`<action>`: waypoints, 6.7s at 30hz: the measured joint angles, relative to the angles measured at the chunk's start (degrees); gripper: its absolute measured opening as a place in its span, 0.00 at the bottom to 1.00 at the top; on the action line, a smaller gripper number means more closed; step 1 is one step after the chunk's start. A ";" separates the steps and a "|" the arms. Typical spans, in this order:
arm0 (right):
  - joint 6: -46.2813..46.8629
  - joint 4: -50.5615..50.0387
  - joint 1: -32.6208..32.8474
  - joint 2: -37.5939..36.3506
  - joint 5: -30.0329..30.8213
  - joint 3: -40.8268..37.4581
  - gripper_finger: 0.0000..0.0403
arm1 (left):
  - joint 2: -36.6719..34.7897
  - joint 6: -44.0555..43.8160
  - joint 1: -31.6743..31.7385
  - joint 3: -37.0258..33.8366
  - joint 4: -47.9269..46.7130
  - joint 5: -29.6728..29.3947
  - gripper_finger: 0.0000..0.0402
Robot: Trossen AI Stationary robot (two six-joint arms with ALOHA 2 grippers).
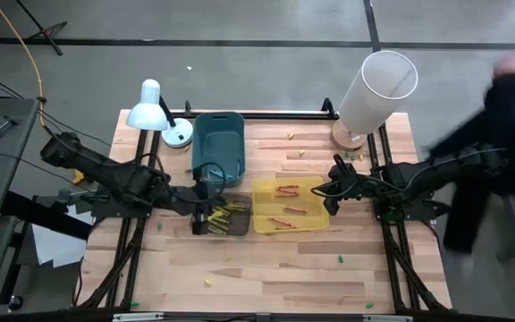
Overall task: Sort crayons
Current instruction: Put the green crayon into the black bin, then return to Home Position
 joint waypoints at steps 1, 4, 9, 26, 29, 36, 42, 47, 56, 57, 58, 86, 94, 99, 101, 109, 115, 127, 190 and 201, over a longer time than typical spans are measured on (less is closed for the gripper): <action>0.00 0.09 0.00 0.00 0.00 0.00 0.00 | 0.60 1.26 0.27 -0.58 1.44 0.78 0.00; 0.85 0.21 0.00 0.00 0.17 0.00 0.00 | 4.24 6.75 3.19 -0.60 1.43 4.43 0.00; 4.46 0.22 0.00 0.02 0.79 0.00 0.00 | 13.14 11.39 8.64 1.27 -2.95 16.16 0.00; 4.59 0.22 0.00 0.00 1.14 0.00 0.00 | 27.23 18.30 8.04 -4.44 -5.79 19.50 0.00; 4.55 0.22 0.00 0.01 1.16 0.00 0.00 | 27.28 18.30 8.04 -6.71 -4.46 21.05 0.00; 4.61 0.24 0.00 0.01 1.18 0.00 0.00 | 27.15 18.30 8.87 -8.64 -1.54 18.48 0.00; 4.58 0.24 0.00 0.02 1.17 0.00 0.00 | 27.12 19.22 9.71 -8.87 -0.90 17.93 0.01; 4.50 0.24 0.00 0.00 1.16 0.00 0.00 | 27.17 20.28 10.31 -8.89 -0.94 17.79 0.08; 4.50 0.24 -0.02 0.02 1.16 0.00 0.00 | 26.71 18.85 10.33 -8.99 -1.63 17.91 0.28; 4.48 0.24 -0.02 0.02 1.16 0.00 0.00 | 26.51 18.34 10.33 -8.80 -1.87 18.05 0.30; 4.48 0.24 -0.02 0.02 1.16 0.00 0.00 | 26.40 17.98 10.33 -8.31 -2.39 18.07 0.32; 5.87 4.21 0.00 0.02 0.62 0.00 0.00 | -22.65 14.78 10.50 -3.45 1.23 8.23 0.19; 5.55 10.94 0.00 0.02 0.53 0.00 0.00 | -41.59 16.22 13.60 -6.26 4.89 7.09 0.01; 5.52 14.27 0.00 0.00 0.52 0.00 0.00 | -54.82 14.27 13.72 -20.84 18.77 7.14 0.00; 5.53 14.62 0.00 -0.02 0.52 0.00 0.00 | -59.23 13.37 13.72 -28.30 27.08 7.11 0.00; 5.51 14.28 0.00 -2.95 -0.89 0.00 0.00 | -64.88 12.57 13.72 -52.05 57.54 4.29 0.00; 5.51 11.05 0.00 -9.51 -2.76 0.00 0.00 | -68.96 8.58 13.81 -58.42 59.19 2.72 0.00; -2.13 7.92 0.00 -18.33 -2.82 0.00 0.00 | -68.94 1.97 14.90 -61.53 56.94 -0.93 0.00; -18.51 31.71 -0.02 -52.52 -4.47 -34.27 0.00 | -69.00 -7.82 14.70 -61.50 38.74 -0.95 0.00; -18.51 31.65 -0.02 -51.72 -4.48 -34.29 0.00 | -68.78 -7.82 14.70 -61.53 38.73 -0.89 0.00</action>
